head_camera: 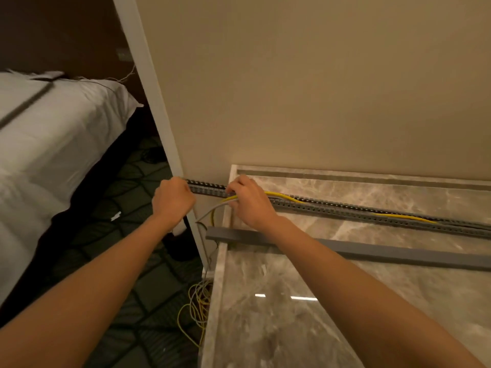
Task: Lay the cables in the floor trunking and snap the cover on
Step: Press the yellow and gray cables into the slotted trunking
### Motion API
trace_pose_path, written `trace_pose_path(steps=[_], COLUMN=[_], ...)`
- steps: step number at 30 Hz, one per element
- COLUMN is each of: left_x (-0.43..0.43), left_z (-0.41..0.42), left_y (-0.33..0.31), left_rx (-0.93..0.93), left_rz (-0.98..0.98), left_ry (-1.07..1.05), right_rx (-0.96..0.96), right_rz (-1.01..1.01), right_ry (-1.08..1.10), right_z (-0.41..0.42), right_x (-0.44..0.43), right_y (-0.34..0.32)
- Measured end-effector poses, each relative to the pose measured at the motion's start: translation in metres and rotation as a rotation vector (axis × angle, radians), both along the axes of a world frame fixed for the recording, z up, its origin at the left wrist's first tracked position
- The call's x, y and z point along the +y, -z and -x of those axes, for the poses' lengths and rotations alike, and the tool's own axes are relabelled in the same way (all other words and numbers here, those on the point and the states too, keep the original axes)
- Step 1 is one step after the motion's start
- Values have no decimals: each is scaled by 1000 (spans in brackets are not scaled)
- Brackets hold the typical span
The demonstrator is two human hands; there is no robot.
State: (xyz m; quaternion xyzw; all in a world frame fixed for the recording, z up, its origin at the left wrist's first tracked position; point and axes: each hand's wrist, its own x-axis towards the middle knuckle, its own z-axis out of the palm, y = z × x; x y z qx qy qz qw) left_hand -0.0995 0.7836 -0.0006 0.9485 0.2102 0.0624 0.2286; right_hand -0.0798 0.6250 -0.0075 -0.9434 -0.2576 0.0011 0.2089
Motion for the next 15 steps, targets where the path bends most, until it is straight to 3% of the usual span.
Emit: trace_pose_path(steps=[3,6,11,15], left_x=[16,20,13,9], left_z=[-9,-16,-23,-31], left_y=[14,22,38,51], left_rx=[183,448,565,536], left_rz=[207,362,257,245], left_ry=[34,203,478,533], right_rx=[56,56,84,138], right_rz=[64,143,94,-31], right_ry=[-20,-13,34,95], right_z=[-3,-8,-15,-19], right_x=[16,23,25,24], right_y=[-2,2,5,7])
